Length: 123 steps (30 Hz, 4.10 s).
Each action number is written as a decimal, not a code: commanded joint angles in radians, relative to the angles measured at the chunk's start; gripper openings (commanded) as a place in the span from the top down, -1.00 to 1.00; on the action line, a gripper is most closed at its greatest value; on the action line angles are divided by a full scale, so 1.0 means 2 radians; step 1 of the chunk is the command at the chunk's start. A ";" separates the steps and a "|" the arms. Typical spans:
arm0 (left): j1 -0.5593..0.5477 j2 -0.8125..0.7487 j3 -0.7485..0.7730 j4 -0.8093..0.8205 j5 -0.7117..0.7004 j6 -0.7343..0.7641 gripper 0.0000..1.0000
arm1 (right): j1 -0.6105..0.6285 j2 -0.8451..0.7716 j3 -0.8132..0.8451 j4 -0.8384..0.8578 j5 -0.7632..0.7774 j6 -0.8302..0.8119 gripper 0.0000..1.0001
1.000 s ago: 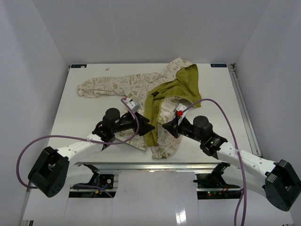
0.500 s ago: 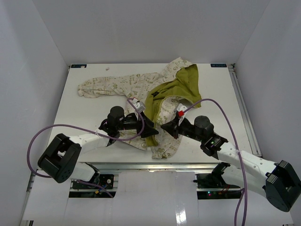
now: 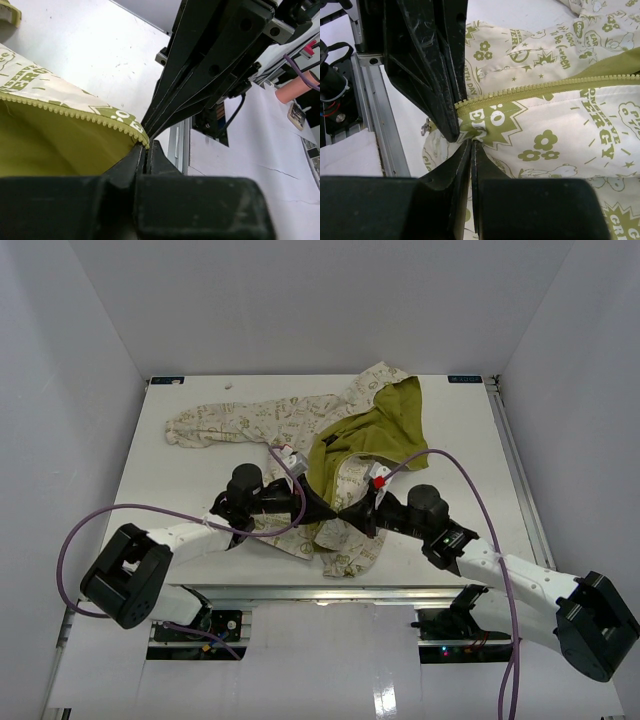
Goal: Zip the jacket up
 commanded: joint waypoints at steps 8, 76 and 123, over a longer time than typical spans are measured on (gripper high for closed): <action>-0.001 -0.075 0.000 -0.041 -0.044 -0.011 1.00 | -0.001 -0.022 0.011 -0.001 0.028 0.041 -0.15; -0.004 -0.137 -0.082 0.127 -0.172 -0.231 1.00 | 0.118 0.055 -0.032 0.240 0.161 0.112 -0.31; -0.007 -0.097 -0.087 0.259 -0.143 -0.298 1.00 | 0.118 0.104 -0.058 0.343 0.124 0.125 0.27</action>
